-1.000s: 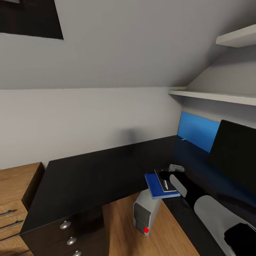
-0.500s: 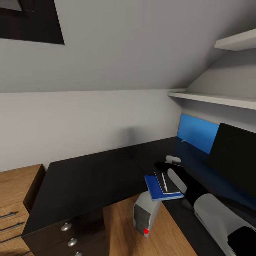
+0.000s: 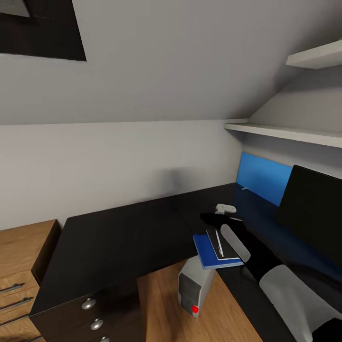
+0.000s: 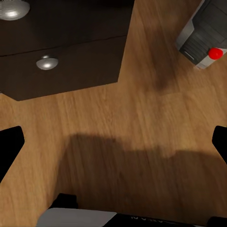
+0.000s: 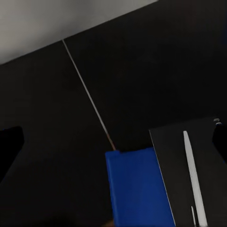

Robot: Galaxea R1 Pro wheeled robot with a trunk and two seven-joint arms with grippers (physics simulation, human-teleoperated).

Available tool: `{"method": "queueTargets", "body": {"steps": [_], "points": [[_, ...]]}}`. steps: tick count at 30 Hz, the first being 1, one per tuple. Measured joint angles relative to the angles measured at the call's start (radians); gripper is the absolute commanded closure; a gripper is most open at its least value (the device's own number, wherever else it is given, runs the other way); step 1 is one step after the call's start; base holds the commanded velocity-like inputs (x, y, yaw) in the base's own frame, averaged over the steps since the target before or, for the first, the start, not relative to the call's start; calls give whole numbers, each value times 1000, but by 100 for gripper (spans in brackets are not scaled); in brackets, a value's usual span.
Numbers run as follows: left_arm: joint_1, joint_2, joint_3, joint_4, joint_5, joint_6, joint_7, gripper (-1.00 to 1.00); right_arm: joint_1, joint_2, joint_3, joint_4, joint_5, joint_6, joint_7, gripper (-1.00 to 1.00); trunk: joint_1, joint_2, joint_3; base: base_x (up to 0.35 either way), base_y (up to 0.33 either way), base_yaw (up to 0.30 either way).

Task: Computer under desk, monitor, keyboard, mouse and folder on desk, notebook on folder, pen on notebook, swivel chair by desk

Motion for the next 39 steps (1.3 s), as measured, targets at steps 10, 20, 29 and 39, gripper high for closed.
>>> {"method": "queueTargets", "body": {"steps": [10,20,29,39], "points": [[0,1,2,4,3,0,1,-100,12,5,29,-8,4,3,1,-100,1,0,0,-300,0,0],[0,1,2,4,3,0,1,-100,13,5,34,-8,6,3,-1,-100,1,0,0,-339,0,0],[0,1,2,13,2,0,1,-100,13,10,39,-6,8,0,-14,-100,1,0,0,-339,-2,0],[0,0,2,17,-2,-2,3,-100,15,50,204,-4,99,-30,-15,-100,0,0,0,-139,-27,0]]}}
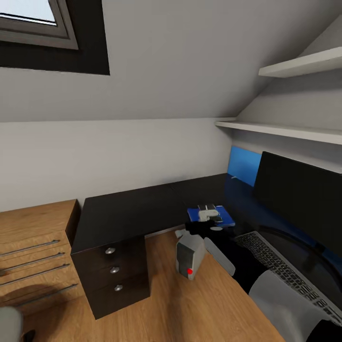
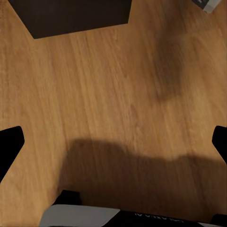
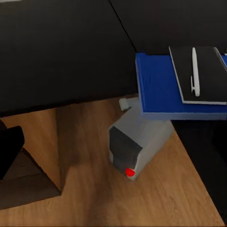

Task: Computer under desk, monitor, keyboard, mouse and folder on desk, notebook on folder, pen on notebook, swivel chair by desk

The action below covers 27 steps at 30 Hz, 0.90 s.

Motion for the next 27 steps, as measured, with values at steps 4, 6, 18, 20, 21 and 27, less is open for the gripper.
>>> {"method": "queueTargets", "body": {"steps": [4,6,18,20,21,27], "points": [[0,-1,-1,-2,-4,-2,1,-100,1,16,26,5,21,-25,0,-100,-15,28,12,-6,-2,0],[0,0,-1,-2,-4,-3,2,-100,5,18,30,6,31,-37,0,-100,-23,42,19,-3,-1,0],[0,2,41,-1,-5,-25,5,-100,128,164,193,429,96,-426,3,-100,-69,126,56,0,0,0],[0,2,47,-1,-4,-25,6,-100,139,199,217,575,101,-511,3,-100,-77,140,62,0,0,0],[0,2,52,-1,-4,-26,6,-100,143,217,229,667,101,-578,4,-100,-80,147,66,0,0,0],[0,-1,117,2,0,-88,7,-100,243,247,245,871,97,-766,9,-100,-103,189,84,0,0,0]]}}
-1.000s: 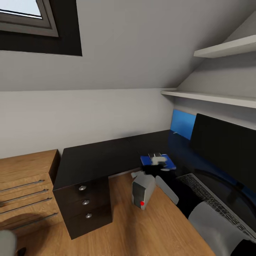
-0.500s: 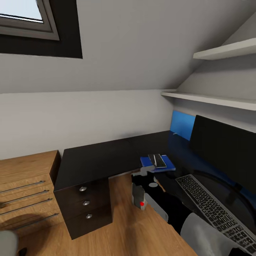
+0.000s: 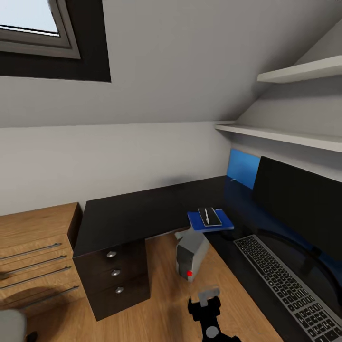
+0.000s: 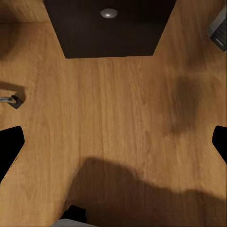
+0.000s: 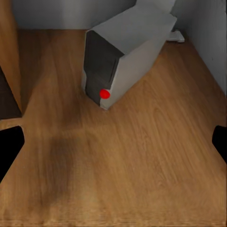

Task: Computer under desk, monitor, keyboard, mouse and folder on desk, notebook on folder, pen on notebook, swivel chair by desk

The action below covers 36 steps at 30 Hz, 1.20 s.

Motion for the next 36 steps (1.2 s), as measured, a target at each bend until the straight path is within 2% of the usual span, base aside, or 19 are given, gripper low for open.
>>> {"method": "queueTargets", "body": {"steps": [3,8,11,12,16,17,18,20,25,36], "points": [[0,-2,15,18,2,-26,-2,-100,60,0,0,14,-2,-28,0,-100,-12,21,9,0,0,10],[0,-2,23,43,3,-39,-1,-100,105,0,-2,27,-5,-66,1,-100,-31,56,25,0,0,166],[0,1,28,123,3,-57,-5,-100,133,-8,-3,44,-7,-85,1,-100,-42,77,35,0,0,253],[0,1,29,171,2,-79,-6,-100,139,-14,-5,55,-8,-98,1,-100,-46,84,38,0,0,265],[0,0,30,265,-9,-152,-8,-100,147,-24,-3,73,-9,-145,0,-100,-61,112,50,0,0,271],[0,-1,29,292,-14,-193,-8,-100,149,-27,-4,79,-10,-173,-1,-100,-65,119,53,0,0,276],[0,-3,28,311,-24,-227,-8,-100,152,-29,-3,83,-11,-197,-1,-100,-69,126,56,0,0,276],[0,-6,27,325,-38,-249,-8,-100,155,-29,-2,87,-11,-213,-1,-100,-77,140,62,0,0,275],[0,-18,25,358,-81,-283,-8,-100,160,-30,-2,93,-11,-235,-1,-100,-77,140,60,0,0,245],[0,-21,26,377,-92,-295,-7,-100,161,-35,-4,95,-13,-247,-1,-100,-77,140,46,0,0,170]]}}
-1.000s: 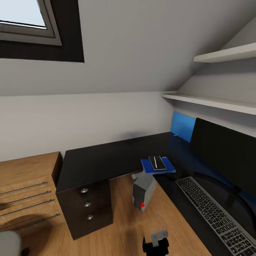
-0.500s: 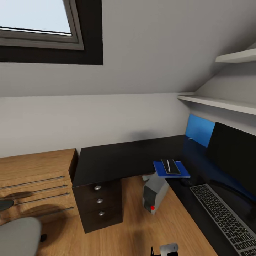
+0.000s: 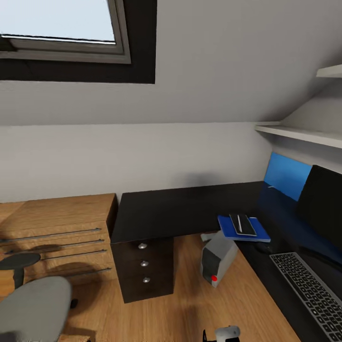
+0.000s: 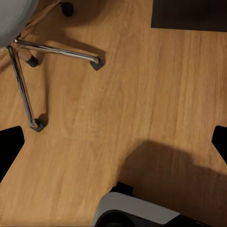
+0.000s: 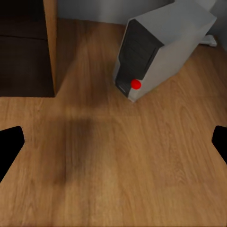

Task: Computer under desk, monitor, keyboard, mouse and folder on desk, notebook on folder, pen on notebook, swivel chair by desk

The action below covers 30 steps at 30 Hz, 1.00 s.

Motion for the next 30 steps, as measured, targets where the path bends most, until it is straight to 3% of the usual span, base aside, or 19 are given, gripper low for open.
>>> {"method": "queueTargets", "body": {"steps": [30], "points": [[0,-1,1,12,-1,-2,0,-100,0,-1,1,0,-1,-2,-1,-100,0,0,-41,0,0,164]]}}
